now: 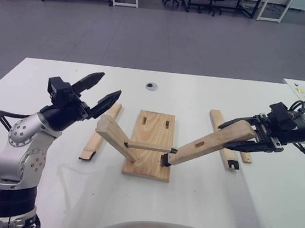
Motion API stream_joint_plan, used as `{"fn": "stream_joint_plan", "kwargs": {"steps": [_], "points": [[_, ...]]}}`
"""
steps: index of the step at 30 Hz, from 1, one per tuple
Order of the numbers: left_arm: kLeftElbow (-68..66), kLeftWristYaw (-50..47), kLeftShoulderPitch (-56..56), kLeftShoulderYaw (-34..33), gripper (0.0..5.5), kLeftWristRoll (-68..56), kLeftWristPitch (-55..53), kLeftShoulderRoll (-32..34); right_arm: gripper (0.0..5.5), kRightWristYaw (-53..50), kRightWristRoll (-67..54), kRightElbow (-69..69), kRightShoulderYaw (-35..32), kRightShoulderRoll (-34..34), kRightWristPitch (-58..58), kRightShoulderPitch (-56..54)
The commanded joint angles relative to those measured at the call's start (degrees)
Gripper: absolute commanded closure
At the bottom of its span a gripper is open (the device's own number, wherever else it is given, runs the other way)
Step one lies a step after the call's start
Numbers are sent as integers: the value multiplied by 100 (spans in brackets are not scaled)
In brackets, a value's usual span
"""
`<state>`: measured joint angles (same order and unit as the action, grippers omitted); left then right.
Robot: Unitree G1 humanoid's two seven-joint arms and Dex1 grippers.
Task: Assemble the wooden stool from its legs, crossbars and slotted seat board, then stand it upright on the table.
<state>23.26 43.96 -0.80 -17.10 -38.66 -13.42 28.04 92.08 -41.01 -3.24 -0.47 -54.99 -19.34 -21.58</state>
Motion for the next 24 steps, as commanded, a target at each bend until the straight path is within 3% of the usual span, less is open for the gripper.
{"fn": "stream_joint_plan", "kwargs": {"steps": [1, 24], "points": [[118, -146, 59, 24, 157, 9, 36, -75, 335, -44, -5, -9, -163, 36, -128, 73], [296, -368, 335, 199, 157, 141, 259, -345, 336, 29, 632, 192, 278, 229, 67, -261]]}}
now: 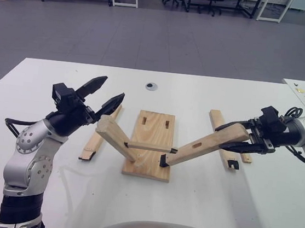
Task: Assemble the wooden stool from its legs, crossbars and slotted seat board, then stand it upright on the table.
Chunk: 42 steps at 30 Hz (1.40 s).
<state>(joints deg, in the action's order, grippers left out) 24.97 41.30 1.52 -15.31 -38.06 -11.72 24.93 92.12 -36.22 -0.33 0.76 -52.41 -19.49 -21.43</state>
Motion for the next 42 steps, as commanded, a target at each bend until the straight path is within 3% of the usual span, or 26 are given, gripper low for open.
{"fn": "stream_joint_plan", "kwargs": {"steps": [1, 11, 21, 29, 37, 42], "points": [[158, -136, 144, 18, 157, 88, 106, -58, 336, -18, 243, -144, 215, 16, 70, -456], [390, -481, 462, 90, 157, 185, 338, -299, 336, -1008, 366, -1110, 502, 228, -1288, -1391], [276, -488, 309, 147, 157, 180, 394, -236, 336, -625, 655, -956, 607, 115, -910, -1241], [278, -508, 383, 175, 157, 246, 433, -244, 336, -178, 1218, 104, 1088, 523, -42, -2029], [284, -574, 438, 179, 157, 307, 522, -310, 336, 36, 548, -69, 1637, -58, -137, -2296], [275, -592, 448, 195, 157, 326, 563, -322, 336, 35, 645, -112, 1680, -52, -136, -2174]]}}
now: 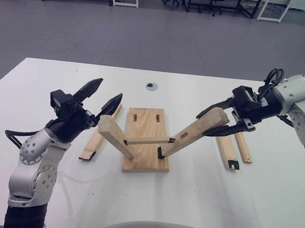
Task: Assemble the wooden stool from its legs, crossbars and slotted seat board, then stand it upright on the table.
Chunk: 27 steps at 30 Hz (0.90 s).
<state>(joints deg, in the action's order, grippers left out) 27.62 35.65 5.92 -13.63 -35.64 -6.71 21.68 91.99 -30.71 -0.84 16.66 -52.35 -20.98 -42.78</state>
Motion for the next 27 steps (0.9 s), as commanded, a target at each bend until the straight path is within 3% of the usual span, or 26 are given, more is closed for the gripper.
{"fn": "stream_joint_plan", "kwargs": {"steps": [1, 8, 14, 22, 27], "points": [[7, -29, 7, 31, 157, 90, 66, 0, 336, 44, 190, -63, 108, -30, 41, -10], [54, -103, -73, 144, 157, 161, 113, -51, 340, -407, 965, -12, 195, 297, 34, -99], [125, -235, 33, 179, 157, 221, 208, -139, 343, -108, 1231, 147, 351, 333, 125, -322], [160, -391, 121, 271, 157, 373, 377, -341, 343, 50, 1197, 961, 1472, 503, 690, -1826], [159, -460, 185, 309, 157, 420, 481, -421, 343, 51, 819, 1121, 2124, 503, 211, -2370]]}}
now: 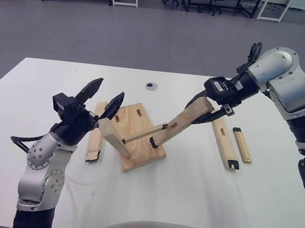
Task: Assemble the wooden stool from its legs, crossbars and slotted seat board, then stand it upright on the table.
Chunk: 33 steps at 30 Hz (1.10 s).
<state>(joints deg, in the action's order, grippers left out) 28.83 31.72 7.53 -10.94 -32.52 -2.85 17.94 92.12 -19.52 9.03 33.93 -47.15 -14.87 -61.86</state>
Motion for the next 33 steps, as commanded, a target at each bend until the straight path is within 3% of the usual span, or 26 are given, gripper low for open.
{"fn": "stream_joint_plan", "kwargs": {"steps": [1, 7, 16, 25, 33], "points": [[40, -78, 34, 54, 157, 119, 113, -62, 343, 37, -454, 218, 551, -23, -586, -612], [23, -126, 69, 64, 157, 154, 201, -128, 343, 37, -866, 457, 1182, -29, -780, -1116], [-22, -187, 78, 95, 157, 256, 315, -234, 343, 37, -695, 244, 1558, -64, -536, -1205], [-69, -375, 36, 207, 157, 426, 460, -435, 343, 36, -545, 325, 2002, 471, -544, -1763], [-86, -449, 85, 180, 157, 484, 572, -498, 343, 37, -562, 145, 2217, 182, -297, -1710]]}}
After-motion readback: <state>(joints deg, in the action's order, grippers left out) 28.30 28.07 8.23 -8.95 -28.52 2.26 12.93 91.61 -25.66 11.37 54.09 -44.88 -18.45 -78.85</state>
